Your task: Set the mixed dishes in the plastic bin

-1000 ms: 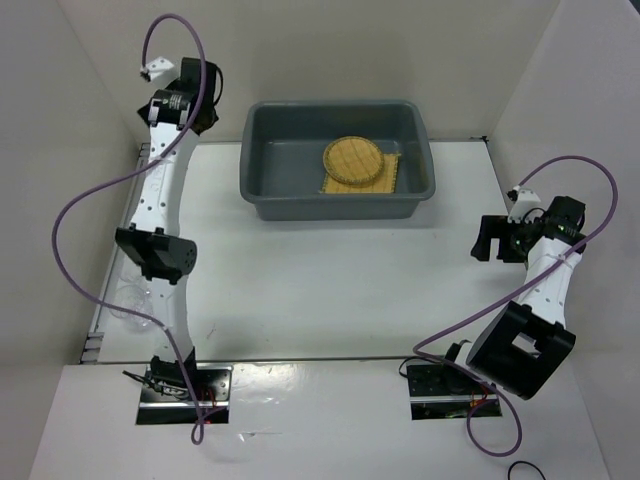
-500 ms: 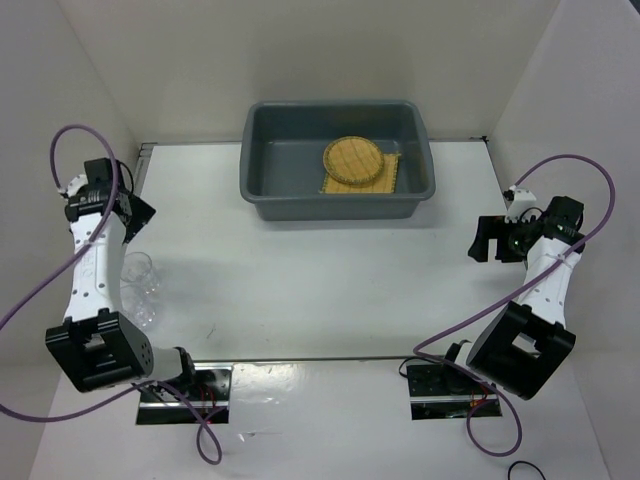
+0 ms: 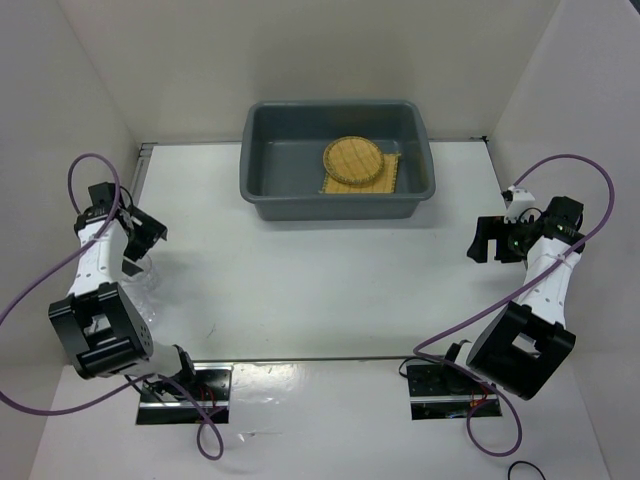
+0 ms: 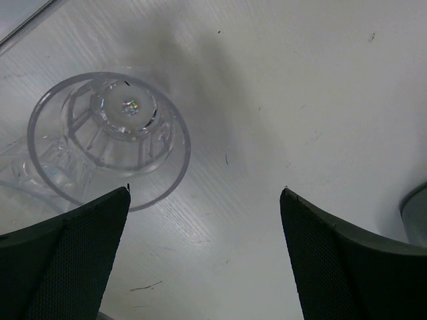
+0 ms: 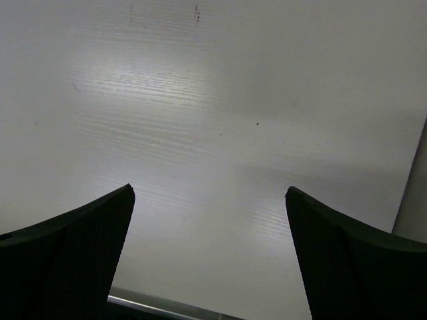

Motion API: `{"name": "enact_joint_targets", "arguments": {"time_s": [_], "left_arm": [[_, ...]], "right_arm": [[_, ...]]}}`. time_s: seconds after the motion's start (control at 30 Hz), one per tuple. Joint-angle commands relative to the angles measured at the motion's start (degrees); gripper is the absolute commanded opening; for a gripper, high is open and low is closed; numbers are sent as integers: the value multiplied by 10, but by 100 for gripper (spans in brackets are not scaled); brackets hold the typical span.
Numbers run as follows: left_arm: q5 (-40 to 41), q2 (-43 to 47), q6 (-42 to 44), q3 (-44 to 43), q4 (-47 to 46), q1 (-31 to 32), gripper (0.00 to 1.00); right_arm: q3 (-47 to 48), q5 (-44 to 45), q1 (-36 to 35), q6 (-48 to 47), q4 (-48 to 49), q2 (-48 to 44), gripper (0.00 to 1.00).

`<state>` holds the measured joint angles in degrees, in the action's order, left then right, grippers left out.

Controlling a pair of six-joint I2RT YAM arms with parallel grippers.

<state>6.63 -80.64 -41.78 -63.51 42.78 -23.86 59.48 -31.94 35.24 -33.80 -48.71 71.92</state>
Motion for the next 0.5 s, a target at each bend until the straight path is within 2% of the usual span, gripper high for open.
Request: {"name": "enact_joint_targets", "arguments": {"time_s": [0.0,0.23,0.3,0.37,0.4,0.47], "left_arm": [[-29,-16,19,20,-34,-8,99],[-59,-29,19,51,-76,-25,98],[-59,-37,30,51,-76,-25,94],[-81,-43,35,51,-84,-37,78],[-86,-43,42,51,-90,-37,57],[-93,-35,43,45,-90,-43,32]], "right_arm": [[0,-10,-3,-8,-6,-14,98],[0,-10,3,-8,-6,-14,98],[0,-10,3,-13,-6,-14,98],[5,-23,3,-22,-18,-20,98],[11,-23,9,-35,-27,-20,98],[25,-33,14,-49,-50,-38,98]]}}
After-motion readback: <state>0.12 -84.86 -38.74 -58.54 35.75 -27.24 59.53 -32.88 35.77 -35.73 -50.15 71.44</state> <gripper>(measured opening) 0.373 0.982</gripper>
